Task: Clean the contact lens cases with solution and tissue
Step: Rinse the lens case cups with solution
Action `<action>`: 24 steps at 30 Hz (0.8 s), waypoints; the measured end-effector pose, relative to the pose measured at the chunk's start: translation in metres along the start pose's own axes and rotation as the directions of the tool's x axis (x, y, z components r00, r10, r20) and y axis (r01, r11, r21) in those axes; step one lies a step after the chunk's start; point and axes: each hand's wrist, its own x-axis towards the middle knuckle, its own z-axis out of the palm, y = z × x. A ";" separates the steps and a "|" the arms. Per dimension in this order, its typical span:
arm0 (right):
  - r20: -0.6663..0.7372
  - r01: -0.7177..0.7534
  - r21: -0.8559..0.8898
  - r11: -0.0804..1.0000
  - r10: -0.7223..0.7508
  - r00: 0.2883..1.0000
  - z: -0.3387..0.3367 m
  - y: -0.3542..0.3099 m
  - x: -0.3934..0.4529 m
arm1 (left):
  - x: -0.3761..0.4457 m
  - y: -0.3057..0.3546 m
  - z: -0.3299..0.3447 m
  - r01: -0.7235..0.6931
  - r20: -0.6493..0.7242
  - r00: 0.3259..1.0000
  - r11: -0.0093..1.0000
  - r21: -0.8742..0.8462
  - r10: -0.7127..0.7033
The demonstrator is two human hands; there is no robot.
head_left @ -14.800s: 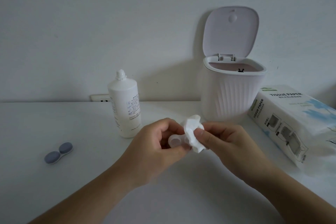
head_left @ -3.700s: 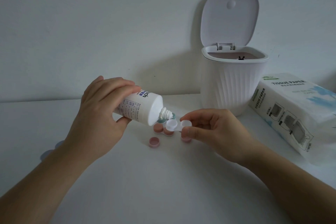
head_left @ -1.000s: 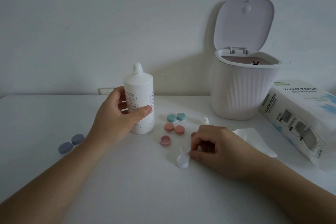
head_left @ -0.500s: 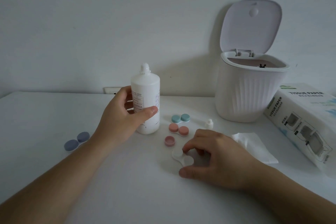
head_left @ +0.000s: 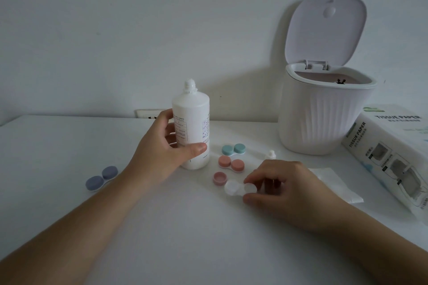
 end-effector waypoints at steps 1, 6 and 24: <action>-0.008 -0.009 0.027 1.000 0.009 1.000 -0.002 0.001 0.000 | 0.000 0.000 0.000 0.002 0.003 1.000 1.000 -0.001 -0.002; -0.020 -0.032 0.089 0.996 0.034 0.999 -0.006 0.005 0.001 | 0.002 0.000 -0.003 0.057 0.070 0.996 0.997 -0.050 -0.053; -0.014 -0.097 0.160 0.982 0.101 0.995 -0.006 0.005 0.001 | -0.002 0.000 0.017 0.052 -0.133 0.990 0.998 -0.025 -0.055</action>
